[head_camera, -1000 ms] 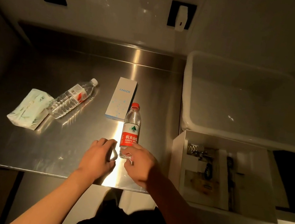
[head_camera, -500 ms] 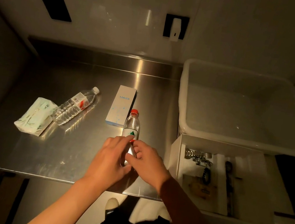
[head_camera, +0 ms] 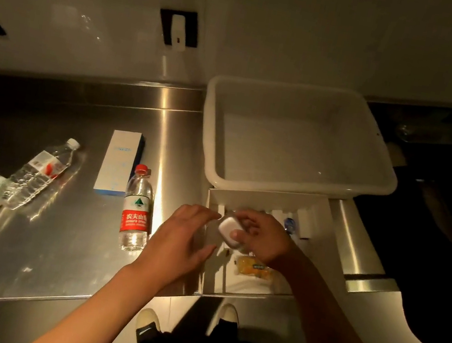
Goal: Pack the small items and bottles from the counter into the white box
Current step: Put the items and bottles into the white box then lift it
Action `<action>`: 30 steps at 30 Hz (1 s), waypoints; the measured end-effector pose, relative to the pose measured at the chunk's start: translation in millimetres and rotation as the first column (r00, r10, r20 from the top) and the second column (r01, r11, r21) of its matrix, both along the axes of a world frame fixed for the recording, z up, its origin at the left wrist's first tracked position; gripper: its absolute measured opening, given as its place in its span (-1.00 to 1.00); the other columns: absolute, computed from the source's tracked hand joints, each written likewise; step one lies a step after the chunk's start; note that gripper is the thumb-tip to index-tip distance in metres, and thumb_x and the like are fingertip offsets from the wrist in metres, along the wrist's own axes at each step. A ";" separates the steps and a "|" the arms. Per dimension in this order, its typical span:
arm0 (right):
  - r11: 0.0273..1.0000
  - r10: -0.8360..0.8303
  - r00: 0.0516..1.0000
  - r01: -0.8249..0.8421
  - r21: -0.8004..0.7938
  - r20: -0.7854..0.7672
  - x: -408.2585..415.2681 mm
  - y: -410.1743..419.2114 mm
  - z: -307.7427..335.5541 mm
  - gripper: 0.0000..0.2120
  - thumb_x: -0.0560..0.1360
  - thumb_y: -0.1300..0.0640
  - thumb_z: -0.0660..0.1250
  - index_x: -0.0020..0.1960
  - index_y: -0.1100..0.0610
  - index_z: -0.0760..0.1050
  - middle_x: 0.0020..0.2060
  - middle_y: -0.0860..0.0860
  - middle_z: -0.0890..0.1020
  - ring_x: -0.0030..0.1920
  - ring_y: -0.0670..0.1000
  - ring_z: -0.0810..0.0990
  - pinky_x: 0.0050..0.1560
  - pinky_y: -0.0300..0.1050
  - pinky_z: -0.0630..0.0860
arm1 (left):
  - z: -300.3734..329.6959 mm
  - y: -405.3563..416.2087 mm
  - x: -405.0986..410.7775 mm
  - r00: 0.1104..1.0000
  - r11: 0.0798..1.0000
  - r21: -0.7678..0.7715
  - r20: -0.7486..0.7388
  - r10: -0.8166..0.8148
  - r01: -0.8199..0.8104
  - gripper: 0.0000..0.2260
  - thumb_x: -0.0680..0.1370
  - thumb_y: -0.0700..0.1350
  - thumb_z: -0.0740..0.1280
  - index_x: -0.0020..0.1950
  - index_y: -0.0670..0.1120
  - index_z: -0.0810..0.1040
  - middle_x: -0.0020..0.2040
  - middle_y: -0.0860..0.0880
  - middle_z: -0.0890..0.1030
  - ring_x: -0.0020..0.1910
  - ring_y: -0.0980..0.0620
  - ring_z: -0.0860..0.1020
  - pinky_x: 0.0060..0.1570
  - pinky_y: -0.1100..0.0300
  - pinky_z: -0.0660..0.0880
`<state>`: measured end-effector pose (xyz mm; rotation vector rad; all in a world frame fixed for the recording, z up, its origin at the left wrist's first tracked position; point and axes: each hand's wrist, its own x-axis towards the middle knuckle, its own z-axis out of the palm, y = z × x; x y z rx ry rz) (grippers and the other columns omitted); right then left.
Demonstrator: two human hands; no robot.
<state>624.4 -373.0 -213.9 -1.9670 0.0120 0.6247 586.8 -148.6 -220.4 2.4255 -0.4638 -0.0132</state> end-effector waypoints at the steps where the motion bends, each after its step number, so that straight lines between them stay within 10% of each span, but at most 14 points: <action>1: 0.999 0.019 1.000 -0.020 -0.042 -0.020 0.8 -11.8 -4.6 -0.65 0.51 0.20 0.48 0.26 -0.02 0.59 0.09 -0.08 0.69 0.08 -0.07 0.67 0.12 -0.10 0.61 | -0.7 -7.7 0.8 1.000 1.000 0.004 -0.004 -0.006 0.006 -0.56 0.49 0.03 0.47 0.36 0.12 0.49 0.24 0.15 0.54 0.25 0.14 0.47 0.22 0.28 0.43; 10: 0.738 0.529 0.807 -0.591 -0.326 -0.264 -8.7 -43.2 -52.1 -0.66 0.54 0.25 0.42 0.30 0.23 0.60 0.24 0.14 0.63 0.22 0.12 0.59 0.22 -0.09 0.46 | -3.5 -44.7 1.6 0.996 0.999 0.050 -0.089 -0.007 0.012 -0.66 0.55 -0.15 0.39 0.32 0.02 0.57 0.20 0.06 0.56 0.22 0.06 0.47 0.14 0.31 0.34; 23: 0.759 0.472 0.873 -0.472 -0.449 -0.121 -17.0 -21.6 -64.9 -0.74 0.39 0.06 0.58 0.04 0.13 0.73 -0.04 0.01 0.71 -0.13 -0.05 0.60 -0.12 -0.21 0.41 | -8.9 -52.0 -1.4 0.995 0.996 0.079 -0.094 0.035 -0.028 -0.70 0.52 -0.21 0.40 0.23 0.00 0.62 0.21 0.05 0.60 0.20 0.01 0.51 0.17 0.15 0.44; 30: 0.701 0.423 0.898 -0.409 -0.585 -0.121 -17.0 -15.9 -67.9 -0.85 0.50 0.09 0.48 0.02 0.12 0.74 -0.02 0.04 0.72 0.01 0.04 0.67 0.11 -0.07 0.57 | -11.6 -48.0 -1.7 0.995 0.998 0.050 -0.092 0.039 -0.034 -0.72 0.51 -0.24 0.40 0.19 -0.03 0.63 0.17 0.04 0.60 0.18 0.00 0.51 0.15 0.20 0.41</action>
